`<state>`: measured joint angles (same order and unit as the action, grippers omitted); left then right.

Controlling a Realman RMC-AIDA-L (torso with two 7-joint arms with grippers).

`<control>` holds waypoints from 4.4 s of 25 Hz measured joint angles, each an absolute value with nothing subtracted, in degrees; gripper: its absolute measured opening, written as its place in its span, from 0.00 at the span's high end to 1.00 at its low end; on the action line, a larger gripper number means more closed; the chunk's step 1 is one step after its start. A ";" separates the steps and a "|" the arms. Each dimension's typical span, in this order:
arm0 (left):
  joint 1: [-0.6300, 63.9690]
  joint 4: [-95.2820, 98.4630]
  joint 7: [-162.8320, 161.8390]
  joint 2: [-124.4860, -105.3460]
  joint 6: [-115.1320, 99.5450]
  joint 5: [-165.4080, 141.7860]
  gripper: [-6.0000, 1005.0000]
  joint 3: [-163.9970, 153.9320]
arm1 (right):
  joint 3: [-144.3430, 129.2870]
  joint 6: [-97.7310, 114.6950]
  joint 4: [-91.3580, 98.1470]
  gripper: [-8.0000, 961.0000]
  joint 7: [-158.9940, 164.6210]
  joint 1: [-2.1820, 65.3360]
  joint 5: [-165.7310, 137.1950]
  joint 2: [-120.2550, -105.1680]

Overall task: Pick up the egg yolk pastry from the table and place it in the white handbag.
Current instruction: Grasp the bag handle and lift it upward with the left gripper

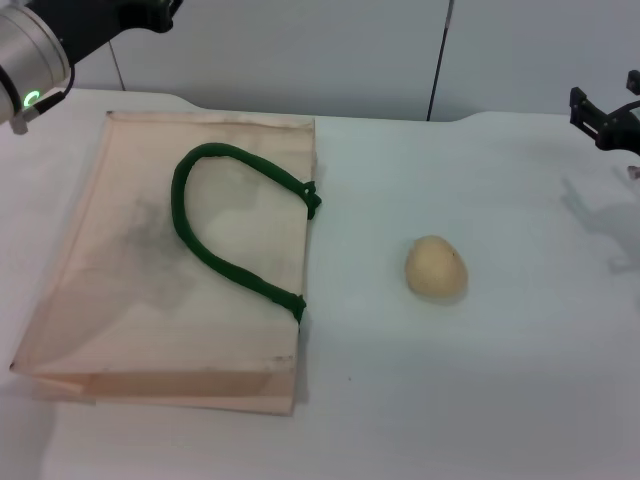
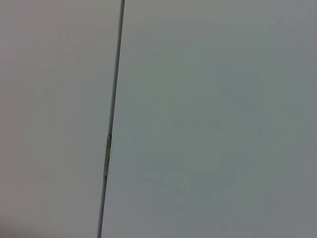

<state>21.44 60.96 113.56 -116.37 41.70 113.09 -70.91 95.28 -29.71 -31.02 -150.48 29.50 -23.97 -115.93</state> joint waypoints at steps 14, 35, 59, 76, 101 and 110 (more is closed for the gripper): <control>23.00 60.20 112.42 -116.29 40.99 109.07 0.72 -70.39 | 95.13 -29.70 -31.02 0.20 -150.23 29.62 -24.00 -115.92; 21.93 78.47 74.71 -116.28 44.69 78.76 0.72 -66.94 | 93.09 -28.91 -31.73 0.20 -147.85 29.30 -24.06 -115.92; 31.61 87.08 43.10 -116.23 75.84 34.31 0.72 -55.86 | 93.15 -28.82 -31.73 0.19 -147.83 29.13 -24.08 -115.93; 37.37 70.73 46.49 -116.08 72.23 28.83 0.71 -55.93 | 91.99 -28.83 -33.45 0.19 -147.15 28.58 -24.08 -115.93; 40.93 57.42 49.01 -116.20 63.08 29.12 0.59 -56.10 | 88.65 -25.33 -43.60 0.19 -147.25 24.24 -24.09 -115.92; 41.39 54.75 49.98 -116.32 60.54 29.33 0.58 -56.09 | 87.74 -23.88 -48.59 0.19 -147.83 21.75 -24.17 -115.93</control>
